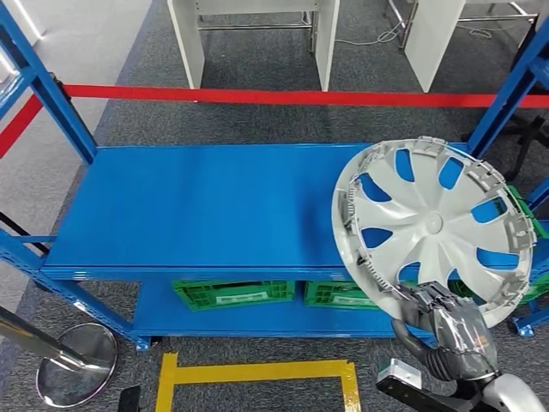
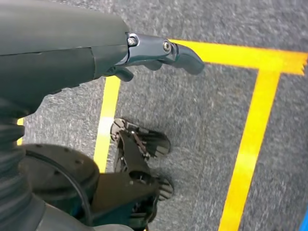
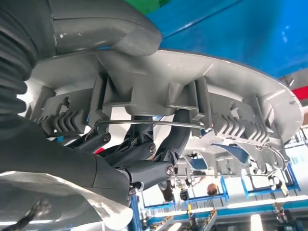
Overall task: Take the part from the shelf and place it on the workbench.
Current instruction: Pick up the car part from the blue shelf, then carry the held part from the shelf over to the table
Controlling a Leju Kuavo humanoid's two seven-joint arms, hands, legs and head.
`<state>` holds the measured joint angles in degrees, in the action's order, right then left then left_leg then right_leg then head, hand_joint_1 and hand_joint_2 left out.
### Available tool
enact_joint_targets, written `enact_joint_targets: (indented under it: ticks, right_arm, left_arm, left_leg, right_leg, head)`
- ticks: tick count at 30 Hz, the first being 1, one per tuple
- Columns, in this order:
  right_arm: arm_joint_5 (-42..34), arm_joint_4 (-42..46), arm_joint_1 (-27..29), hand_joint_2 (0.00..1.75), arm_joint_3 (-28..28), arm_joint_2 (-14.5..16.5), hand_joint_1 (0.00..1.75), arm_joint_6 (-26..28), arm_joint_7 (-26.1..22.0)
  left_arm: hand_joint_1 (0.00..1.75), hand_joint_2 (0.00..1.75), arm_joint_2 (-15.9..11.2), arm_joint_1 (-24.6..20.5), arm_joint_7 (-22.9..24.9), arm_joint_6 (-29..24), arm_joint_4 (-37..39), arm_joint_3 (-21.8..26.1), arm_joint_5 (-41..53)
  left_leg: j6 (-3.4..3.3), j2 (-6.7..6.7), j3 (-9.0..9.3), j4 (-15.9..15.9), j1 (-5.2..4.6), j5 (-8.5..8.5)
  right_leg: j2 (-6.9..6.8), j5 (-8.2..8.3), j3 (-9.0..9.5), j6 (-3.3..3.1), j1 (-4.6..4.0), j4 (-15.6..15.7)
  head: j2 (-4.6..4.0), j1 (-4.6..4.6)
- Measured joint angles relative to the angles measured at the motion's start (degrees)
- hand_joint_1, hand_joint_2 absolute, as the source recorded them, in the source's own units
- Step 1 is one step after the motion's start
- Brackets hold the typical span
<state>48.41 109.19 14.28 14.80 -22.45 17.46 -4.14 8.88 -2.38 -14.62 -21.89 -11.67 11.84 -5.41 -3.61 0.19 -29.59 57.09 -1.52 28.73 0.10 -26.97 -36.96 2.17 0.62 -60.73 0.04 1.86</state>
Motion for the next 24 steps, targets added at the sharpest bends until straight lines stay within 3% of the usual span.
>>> enact_joint_targets:
  ticks: [3, 4, 5, 6, 8, 10, 11, 13, 15, 17, 19, 21, 24]
  right_arm:
    - [-0.3, 0.0, 0.1, 1.75, -0.3, -0.2, 1.75, 0.0, 0.1]
    - [-0.3, 0.0, 0.1, 1.75, -0.3, -0.2, 1.75, 0.0, 0.1]
    - [-0.4, 0.0, 0.1, 1.75, -0.4, -0.2, 1.75, 0.0, 0.1]
    - [-0.4, 0.0, 0.2, 1.75, -0.5, -0.2, 1.75, 0.0, 0.1]
    - [-0.6, 0.0, 0.3, 1.75, -0.6, -0.3, 1.75, 0.1, 0.1]
    - [-0.8, 0.0, 0.5, 1.75, -0.8, -0.3, 1.75, 0.1, 0.2]
    - [-0.9, 0.1, 0.6, 1.75, -0.8, -0.3, 1.75, 0.2, 0.2]
    - [-1.1, 0.1, 0.9, 1.75, -0.8, -0.4, 1.75, 0.2, 0.2]
    - [-1.2, 0.1, 1.0, 1.75, -0.8, -0.5, 1.75, 0.3, 0.2]
    - [-1.3, 0.1, 1.0, 1.75, -0.9, -0.5, 1.75, 0.4, 0.2]
    - [-1.4, 0.1, 1.0, 1.75, -0.9, -0.5, 1.75, 0.4, 0.2]
    - [-1.5, 0.1, 1.1, 1.75, -0.9, -0.5, 1.75, 0.4, 0.2]
    - [-1.5, 0.1, 1.2, 1.75, -0.9, -0.5, 1.75, 0.4, 0.2]
  left_arm:
    - [0.00, 1.75, 0.1, -0.1, 0.1, 0.3, 0.0, 0.0, 0.3]
    - [0.00, 1.75, 0.1, -0.1, 0.1, 0.4, 0.0, 0.0, 0.4]
    - [0.00, 1.75, 0.1, -0.1, 0.1, 0.4, 0.0, 0.0, 0.5]
    - [0.00, 1.75, 0.1, -0.1, 0.2, 0.5, 0.0, 0.0, 0.6]
    - [0.00, 1.75, 0.1, -0.2, 0.3, 0.5, 0.0, 0.0, 0.7]
    - [0.00, 1.75, 0.1, -0.2, 0.4, 0.5, 0.0, 0.0, 1.0]
    - [0.00, 1.75, 0.1, -0.2, 0.4, 0.5, 0.0, 0.0, 1.1]
    - [0.00, 1.75, 0.0, -0.1, 0.4, 0.5, 0.0, 0.0, 1.2]
    - [0.00, 1.75, -0.1, 0.0, 0.5, 0.5, 0.0, 0.0, 1.2]
    - [0.00, 1.75, -0.2, 0.1, 0.6, 0.5, 0.0, 0.0, 1.2]
    - [0.00, 1.75, -0.2, 0.1, 0.7, 0.6, 0.0, 0.0, 1.3]
    - [0.00, 1.75, -0.2, 0.0, 0.7, 0.6, 0.0, 0.0, 1.3]
    - [0.00, 1.75, -0.2, 0.0, 0.7, 0.7, 0.0, 0.0, 1.3]
  left_leg:
    - [-0.01, 0.16, -1.94, -0.8, 0.34, -2.24]
    - [0.01, 0.22, -2.79, -0.6, 0.33, -2.78]
    - [0.07, 0.28, -3.64, -0.4, 0.32, -3.34]
    - [0.15, 0.34, -4.54, -0.2, 0.33, -3.90]
    - [0.47, 0.38, -6.39, 0.6, 0.38, -4.87]
    - [0.98, 0.34, -7.71, 1.6, 0.23, -5.58]
    - [1.18, 0.32, -8.01, 2.0, 0.13, -5.94]
    - [1.57, 0.24, -8.30, 2.2, 0.04, -6.82]
    - [2.31, 0.08, -8.85, 3.0, 0.22, -5.32]
    - [3.17, -0.03, -9.78, 7.5, 0.56, 0.15]
    - [3.59, -0.03, -10.58, 14.5, 0.87, 5.18]
    - [3.56, -0.03, -10.23, 18.5, 0.98, 5.90]
    - [3.45, -0.04, -9.63, 19.0, 0.99, 5.09]
  right_leg:
    - [0.08, -7.59, -1.98, 0.62, 0.05, -6.9]
    - [0.02, -8.86, -2.06, 0.73, 0.07, -9.7]
    - [-0.03, -8.58, -1.73, 0.85, 0.10, -11.7]
    - [-0.05, -6.93, -0.78, 0.97, 0.13, -12.2]
    - [-0.11, -3.65, 3.44, 1.29, 0.35, -8.2]
    - [-0.11, -4.79, 9.10, 1.15, 0.35, -0.5]
    - [-0.09, -6.09, 10.65, 0.84, 0.26, 2.1]
    - [-0.12, -6.77, 10.94, -0.28, 0.11, 3.5]
    - [-0.30, -5.86, 9.78, -1.31, 0.19, 3.3]
    - [-0.42, -4.67, 8.60, -2.05, 0.25, 3.3]
    - [-0.45, -3.43, 7.31, -2.26, 0.14, 3.0]
    - [-0.46, -2.43, 5.83, -2.29, 0.00, 2.6]
    - [-0.45, -2.05, 5.12, -2.30, -0.06, 2.4]
  head:
    - [0.00, -0.47]
    - [0.00, -0.58]
    - [0.00, -0.61]
    - [0.00, -0.61]
    - [0.00, -0.63]
    - [0.00, -0.60]
    - [0.00, -0.59]
    - [0.00, -0.56]
    - [0.00, -0.53]
    - [0.00, -0.33]
    - [0.00, -0.20]
    - [0.00, -0.20]
    - [0.00, -0.20]
